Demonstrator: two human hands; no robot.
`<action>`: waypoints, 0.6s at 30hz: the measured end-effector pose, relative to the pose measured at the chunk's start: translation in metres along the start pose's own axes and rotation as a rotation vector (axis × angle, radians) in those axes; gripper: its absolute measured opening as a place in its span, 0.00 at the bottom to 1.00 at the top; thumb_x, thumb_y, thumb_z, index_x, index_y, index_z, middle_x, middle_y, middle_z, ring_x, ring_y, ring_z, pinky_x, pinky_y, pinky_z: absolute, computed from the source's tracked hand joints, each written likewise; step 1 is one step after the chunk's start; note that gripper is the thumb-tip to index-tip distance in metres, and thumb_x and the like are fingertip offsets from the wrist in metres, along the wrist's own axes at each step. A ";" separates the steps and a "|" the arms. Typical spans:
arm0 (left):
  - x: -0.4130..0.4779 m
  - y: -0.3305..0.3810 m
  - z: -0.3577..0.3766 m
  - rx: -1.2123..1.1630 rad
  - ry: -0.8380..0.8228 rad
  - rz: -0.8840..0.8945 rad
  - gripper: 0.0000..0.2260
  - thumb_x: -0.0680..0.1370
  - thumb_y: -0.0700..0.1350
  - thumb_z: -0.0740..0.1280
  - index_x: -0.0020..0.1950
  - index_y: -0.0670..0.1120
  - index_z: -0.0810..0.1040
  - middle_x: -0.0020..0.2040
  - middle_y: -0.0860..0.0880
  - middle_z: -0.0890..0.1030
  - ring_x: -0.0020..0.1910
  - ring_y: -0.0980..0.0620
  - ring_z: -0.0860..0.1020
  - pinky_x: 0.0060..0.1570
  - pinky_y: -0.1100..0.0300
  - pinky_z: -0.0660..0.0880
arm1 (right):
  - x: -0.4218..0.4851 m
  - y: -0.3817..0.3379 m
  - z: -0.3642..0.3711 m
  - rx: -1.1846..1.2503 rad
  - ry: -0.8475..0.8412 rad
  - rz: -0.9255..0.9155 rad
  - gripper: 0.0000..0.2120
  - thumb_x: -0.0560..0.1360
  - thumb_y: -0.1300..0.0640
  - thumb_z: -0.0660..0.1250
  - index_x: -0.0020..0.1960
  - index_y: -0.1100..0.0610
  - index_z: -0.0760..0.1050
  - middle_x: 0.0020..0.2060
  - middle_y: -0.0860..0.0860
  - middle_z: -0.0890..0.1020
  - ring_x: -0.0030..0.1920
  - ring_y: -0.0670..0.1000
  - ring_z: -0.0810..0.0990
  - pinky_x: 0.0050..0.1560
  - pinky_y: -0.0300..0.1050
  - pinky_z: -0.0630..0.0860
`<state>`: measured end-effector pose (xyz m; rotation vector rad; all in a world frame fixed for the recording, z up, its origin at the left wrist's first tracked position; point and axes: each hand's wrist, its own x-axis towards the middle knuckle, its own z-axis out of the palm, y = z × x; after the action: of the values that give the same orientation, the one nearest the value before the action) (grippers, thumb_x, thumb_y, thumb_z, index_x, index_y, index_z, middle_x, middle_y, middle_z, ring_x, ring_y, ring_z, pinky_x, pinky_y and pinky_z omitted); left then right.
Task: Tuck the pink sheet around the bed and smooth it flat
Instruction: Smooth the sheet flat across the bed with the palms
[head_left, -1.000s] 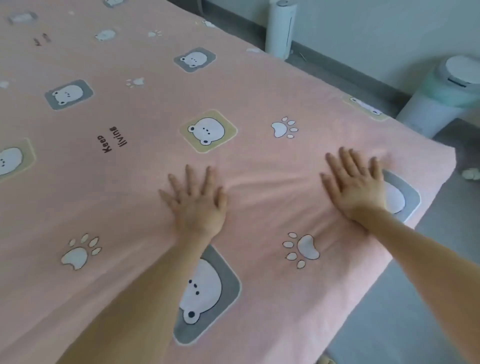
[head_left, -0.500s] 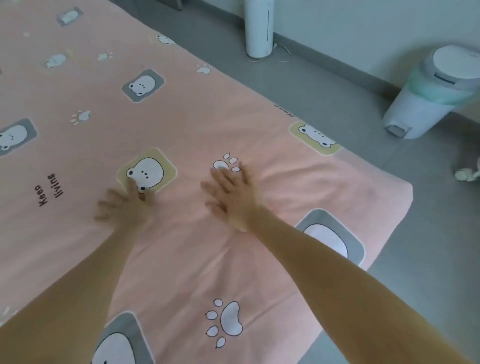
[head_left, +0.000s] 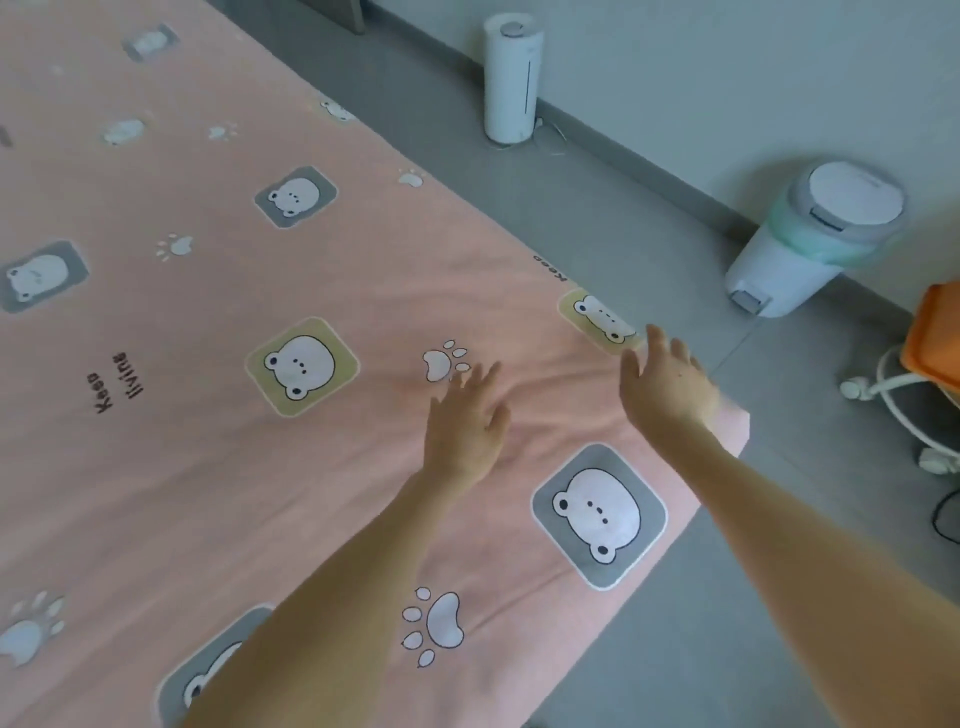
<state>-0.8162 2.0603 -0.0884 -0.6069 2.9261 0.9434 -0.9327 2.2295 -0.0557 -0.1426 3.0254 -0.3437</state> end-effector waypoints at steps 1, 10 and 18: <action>-0.006 0.001 -0.024 -0.020 0.031 -0.093 0.20 0.80 0.48 0.57 0.73 0.51 0.64 0.73 0.48 0.65 0.73 0.46 0.61 0.66 0.51 0.62 | -0.009 -0.017 -0.013 0.016 -0.011 -0.062 0.21 0.80 0.50 0.54 0.70 0.56 0.63 0.61 0.60 0.73 0.59 0.63 0.73 0.56 0.54 0.69; -0.093 0.041 -0.249 -0.006 0.169 -0.430 0.12 0.78 0.44 0.58 0.57 0.46 0.77 0.56 0.46 0.80 0.57 0.45 0.76 0.48 0.60 0.68 | -0.081 -0.147 -0.184 0.075 -0.155 -0.412 0.13 0.78 0.54 0.56 0.47 0.59 0.77 0.45 0.56 0.80 0.41 0.58 0.74 0.38 0.42 0.67; -0.101 0.121 -0.364 -0.025 0.409 -0.598 0.13 0.78 0.43 0.57 0.60 0.45 0.76 0.59 0.46 0.79 0.59 0.45 0.75 0.54 0.58 0.70 | -0.056 -0.174 -0.317 0.227 -0.255 -0.793 0.11 0.77 0.55 0.58 0.49 0.53 0.79 0.48 0.51 0.82 0.49 0.56 0.78 0.50 0.45 0.75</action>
<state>-0.7276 1.9814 0.2904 -1.7250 2.7267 0.8489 -0.8961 2.1357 0.2959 -1.2578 2.5162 -0.6500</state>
